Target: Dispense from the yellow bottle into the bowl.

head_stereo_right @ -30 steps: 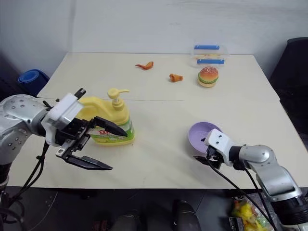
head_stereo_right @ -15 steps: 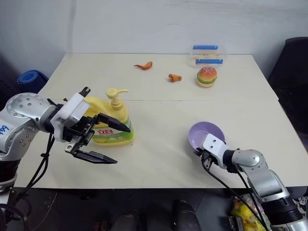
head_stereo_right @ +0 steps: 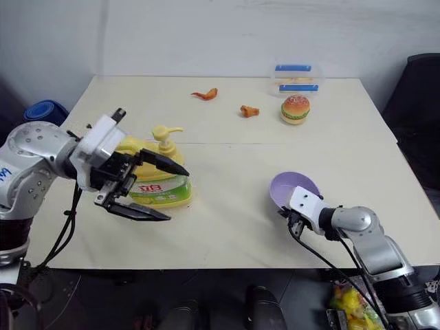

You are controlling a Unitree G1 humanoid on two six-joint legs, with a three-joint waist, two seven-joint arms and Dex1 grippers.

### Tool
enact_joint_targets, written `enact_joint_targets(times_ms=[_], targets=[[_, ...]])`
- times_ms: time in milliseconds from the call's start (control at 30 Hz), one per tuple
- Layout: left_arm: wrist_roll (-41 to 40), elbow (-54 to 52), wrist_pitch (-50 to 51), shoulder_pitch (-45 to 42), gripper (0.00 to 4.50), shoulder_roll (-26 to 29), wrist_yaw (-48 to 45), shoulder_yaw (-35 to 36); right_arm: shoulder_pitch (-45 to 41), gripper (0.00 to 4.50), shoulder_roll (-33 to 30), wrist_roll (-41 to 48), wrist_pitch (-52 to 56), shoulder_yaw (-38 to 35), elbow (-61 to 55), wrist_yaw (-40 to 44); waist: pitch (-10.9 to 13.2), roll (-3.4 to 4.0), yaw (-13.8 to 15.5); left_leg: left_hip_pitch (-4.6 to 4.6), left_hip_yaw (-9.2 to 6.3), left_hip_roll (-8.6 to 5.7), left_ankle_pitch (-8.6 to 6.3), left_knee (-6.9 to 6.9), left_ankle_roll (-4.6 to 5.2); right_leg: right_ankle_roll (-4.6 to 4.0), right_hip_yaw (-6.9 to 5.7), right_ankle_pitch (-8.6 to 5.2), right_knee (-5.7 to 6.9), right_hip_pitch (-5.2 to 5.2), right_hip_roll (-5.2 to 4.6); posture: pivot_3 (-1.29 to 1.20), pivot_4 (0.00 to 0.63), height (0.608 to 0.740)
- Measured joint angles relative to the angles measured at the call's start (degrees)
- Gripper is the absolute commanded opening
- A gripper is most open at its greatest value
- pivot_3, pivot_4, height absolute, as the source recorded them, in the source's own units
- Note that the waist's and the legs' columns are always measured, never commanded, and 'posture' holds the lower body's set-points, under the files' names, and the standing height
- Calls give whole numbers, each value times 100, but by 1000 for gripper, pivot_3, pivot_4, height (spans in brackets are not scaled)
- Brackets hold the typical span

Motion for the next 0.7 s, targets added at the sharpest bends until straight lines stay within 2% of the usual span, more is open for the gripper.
enact_joint_targets(times_ms=[100,200,267,333,500,633,700], targets=[[-186,403,198,-506,4500,52,-18,271,-664,13,-154,128,61,3,-192,405,0,0,-12,3,-2,-2,0,0,-2,-3,-5,-2,2,0,7,0,150,740],[-52,1089,155,-968,4500,348,-214,296,-1585,13,-53,308,281,316,-181,931,1,0,-23,2,-4,-3,2,0,-7,-9,-9,-5,7,-4,12,0,150,740],[231,1683,-63,-1235,4111,572,-422,277,-2444,0,329,308,466,712,111,1192,2,0,-69,0,1,-5,2,2,-8,-10,-9,-6,14,-10,14,0,150,740],[420,2027,-255,-1411,3619,642,-567,262,-2995,0,599,304,516,934,309,1327,3,2,-81,-2,-1,-5,2,1,-8,-12,-12,-7,14,-10,13,0,150,740],[894,3004,-592,-1787,2063,648,-732,174,-4071,0,1243,168,473,1385,1180,1585,4,1,-54,-43,11,-6,-1,24,-3,-10,-33,-6,7,-21,6,0,150,740],[1151,3288,-798,-1961,792,322,-694,143,-4929,0,1826,-278,-62,1831,2321,1748,4,0,-82,-123,12,-7,-1,74,-1,-2,-41,-1,38,-94,-7,0,150,740],[1198,3291,-826,-1940,169,177,-675,76,-5087,0,1918,-384,-291,1918,2618,1870,4,0,-93,-134,6,-7,-1,78,-2,-2,-48,-1,37,-98,-7,0,150,740]])
